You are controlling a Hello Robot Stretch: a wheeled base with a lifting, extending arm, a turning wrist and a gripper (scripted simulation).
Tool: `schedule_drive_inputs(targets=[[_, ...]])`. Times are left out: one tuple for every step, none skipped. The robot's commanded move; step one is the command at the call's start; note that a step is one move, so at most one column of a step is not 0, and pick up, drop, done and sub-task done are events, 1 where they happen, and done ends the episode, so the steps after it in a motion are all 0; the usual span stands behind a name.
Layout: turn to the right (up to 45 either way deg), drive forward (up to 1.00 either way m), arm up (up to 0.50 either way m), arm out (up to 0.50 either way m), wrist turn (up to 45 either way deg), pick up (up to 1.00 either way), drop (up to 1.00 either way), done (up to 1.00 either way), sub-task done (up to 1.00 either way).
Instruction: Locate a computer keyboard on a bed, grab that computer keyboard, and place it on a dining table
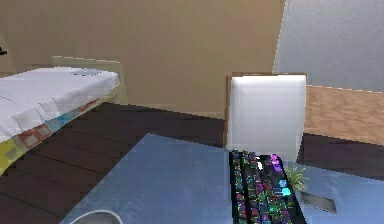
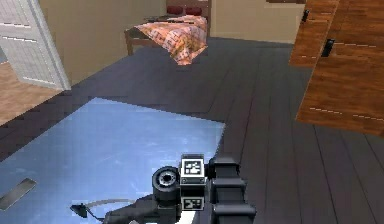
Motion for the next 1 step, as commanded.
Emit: schedule_drive_inputs(targets=[[0.0, 0.00, 0.00, 0.00, 0.0, 0.00, 1.00, 0.00, 0.00]])
